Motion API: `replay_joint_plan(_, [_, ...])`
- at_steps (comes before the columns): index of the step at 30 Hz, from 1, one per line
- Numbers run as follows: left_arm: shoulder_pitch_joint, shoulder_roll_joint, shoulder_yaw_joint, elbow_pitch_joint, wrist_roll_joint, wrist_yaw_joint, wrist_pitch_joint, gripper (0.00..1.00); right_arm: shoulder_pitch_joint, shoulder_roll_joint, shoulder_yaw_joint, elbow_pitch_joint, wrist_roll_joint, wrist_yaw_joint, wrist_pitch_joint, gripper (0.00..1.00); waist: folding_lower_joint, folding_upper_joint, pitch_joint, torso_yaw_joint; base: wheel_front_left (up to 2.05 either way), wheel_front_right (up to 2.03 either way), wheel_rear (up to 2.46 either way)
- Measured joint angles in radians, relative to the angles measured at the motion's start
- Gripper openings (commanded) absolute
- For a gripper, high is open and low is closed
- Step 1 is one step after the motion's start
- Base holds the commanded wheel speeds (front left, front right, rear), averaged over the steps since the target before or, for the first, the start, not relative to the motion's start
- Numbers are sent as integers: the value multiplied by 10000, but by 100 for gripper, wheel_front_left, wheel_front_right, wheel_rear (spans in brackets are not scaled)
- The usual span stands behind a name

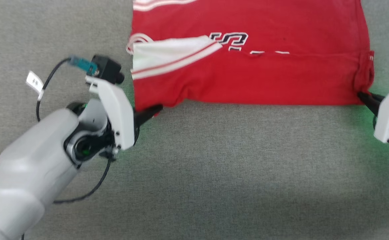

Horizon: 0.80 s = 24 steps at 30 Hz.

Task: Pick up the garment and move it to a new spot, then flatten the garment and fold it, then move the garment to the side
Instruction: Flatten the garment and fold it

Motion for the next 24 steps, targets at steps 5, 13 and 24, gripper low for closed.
replay_joint_plan(5, [701,508,27,-1047,-276,2,-407,0,800,-403,-171,-495,278,-6,-226,0,0,0,-438,144,0,0,0])
replay_joint_plan(13, [2155,1685,-192,-3022,-261,79,-1083,0,2249,-1156,-238,-1407,832,-8,493,0,0,1,-891,390,0,0,0])
replay_joint_plan(24, [3274,2075,-257,-4335,-297,897,-1927,0,3408,-1200,-1220,-2336,1053,-8,702,0,0,1,-825,457,0,0,0])
